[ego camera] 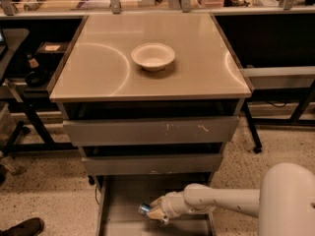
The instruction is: Pick redbull can from bottom drawer and place on counter
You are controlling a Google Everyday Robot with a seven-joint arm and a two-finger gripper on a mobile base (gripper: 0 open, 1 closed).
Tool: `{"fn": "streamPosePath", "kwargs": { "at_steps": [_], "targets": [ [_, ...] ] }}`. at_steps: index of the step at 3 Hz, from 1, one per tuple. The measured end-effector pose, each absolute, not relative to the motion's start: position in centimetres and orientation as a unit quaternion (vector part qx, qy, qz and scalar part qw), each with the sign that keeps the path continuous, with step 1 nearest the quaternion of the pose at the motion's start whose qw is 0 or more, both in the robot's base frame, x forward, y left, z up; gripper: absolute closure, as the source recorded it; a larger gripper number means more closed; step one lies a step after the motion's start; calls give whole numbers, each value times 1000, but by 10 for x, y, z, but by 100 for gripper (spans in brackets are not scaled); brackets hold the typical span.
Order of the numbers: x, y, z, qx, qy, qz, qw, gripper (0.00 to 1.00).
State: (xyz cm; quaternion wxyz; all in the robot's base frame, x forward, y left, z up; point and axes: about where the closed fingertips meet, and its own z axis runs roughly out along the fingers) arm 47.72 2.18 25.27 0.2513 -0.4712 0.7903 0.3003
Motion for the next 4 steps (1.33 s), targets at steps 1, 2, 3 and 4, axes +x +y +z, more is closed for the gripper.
{"fn": "streamPosePath", "kwargs": {
  "at_steps": [1,2,3,4],
  "targets": [
    [463,14,296,-475,791,281,264,100],
    [463,14,296,-475,791,281,264,100],
    [462,13,315,-482,788,274,266,100],
    [459,6,353,-481,786,270,279,100]
  ]
}}
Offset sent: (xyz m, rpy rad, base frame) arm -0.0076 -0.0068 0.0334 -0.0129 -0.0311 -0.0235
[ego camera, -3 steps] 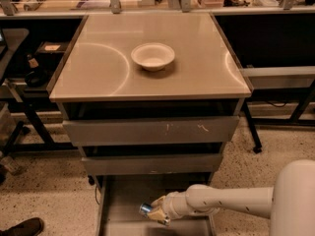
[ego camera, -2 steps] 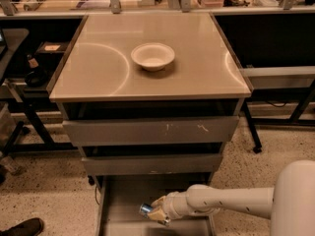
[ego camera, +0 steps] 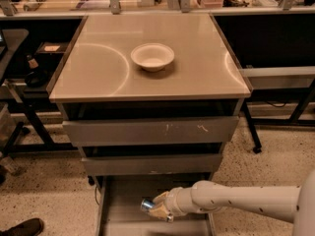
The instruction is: Pick redbull can from bottom drawer and place on counter
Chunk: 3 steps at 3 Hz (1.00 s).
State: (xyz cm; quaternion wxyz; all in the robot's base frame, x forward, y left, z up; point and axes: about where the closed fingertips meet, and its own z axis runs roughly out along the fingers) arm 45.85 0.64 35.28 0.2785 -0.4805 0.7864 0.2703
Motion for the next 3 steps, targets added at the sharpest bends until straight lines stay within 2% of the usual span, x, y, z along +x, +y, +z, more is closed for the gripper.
{"fn": "streamPosePath", "kwargs": {
  "at_steps": [3],
  "targets": [
    [443,0,482,-500,772,230,320,100]
  ]
}}
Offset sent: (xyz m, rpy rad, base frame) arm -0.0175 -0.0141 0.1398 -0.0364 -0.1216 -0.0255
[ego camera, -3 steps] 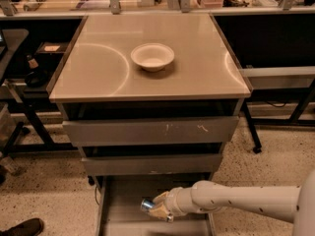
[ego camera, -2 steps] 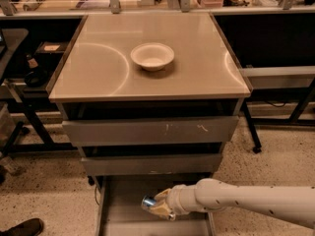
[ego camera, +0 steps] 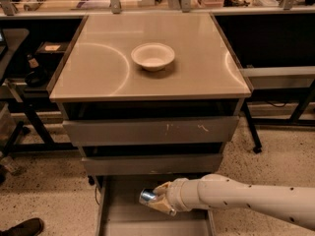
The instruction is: Pick redbull can from bottom drawer and place on counter
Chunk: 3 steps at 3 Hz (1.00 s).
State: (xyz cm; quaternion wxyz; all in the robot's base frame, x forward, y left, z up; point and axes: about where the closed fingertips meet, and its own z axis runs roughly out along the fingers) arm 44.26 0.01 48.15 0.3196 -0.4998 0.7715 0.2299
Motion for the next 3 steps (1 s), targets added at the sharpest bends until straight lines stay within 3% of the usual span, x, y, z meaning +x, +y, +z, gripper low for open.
{"fn": "streamPosePath", "kwargs": {
  "at_steps": [3],
  "targets": [
    [444,0,526,-490,775,211,338,100]
  ]
}}
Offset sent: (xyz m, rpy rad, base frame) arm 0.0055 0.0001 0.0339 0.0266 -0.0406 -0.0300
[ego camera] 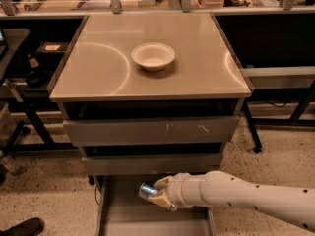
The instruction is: Pick redbull can from bottom drawer and place on counter
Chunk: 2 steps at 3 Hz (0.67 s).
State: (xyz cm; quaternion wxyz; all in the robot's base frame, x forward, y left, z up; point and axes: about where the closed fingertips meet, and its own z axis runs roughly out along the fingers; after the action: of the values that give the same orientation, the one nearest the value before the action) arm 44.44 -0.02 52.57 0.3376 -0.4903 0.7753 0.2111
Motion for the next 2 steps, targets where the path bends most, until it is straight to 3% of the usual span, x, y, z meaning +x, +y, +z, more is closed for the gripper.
{"fn": "streamPosePath", "kwargs": {
  "at_steps": [2],
  "targets": [
    [447,-14,609,-493,780,157,352,100]
  ]
}}
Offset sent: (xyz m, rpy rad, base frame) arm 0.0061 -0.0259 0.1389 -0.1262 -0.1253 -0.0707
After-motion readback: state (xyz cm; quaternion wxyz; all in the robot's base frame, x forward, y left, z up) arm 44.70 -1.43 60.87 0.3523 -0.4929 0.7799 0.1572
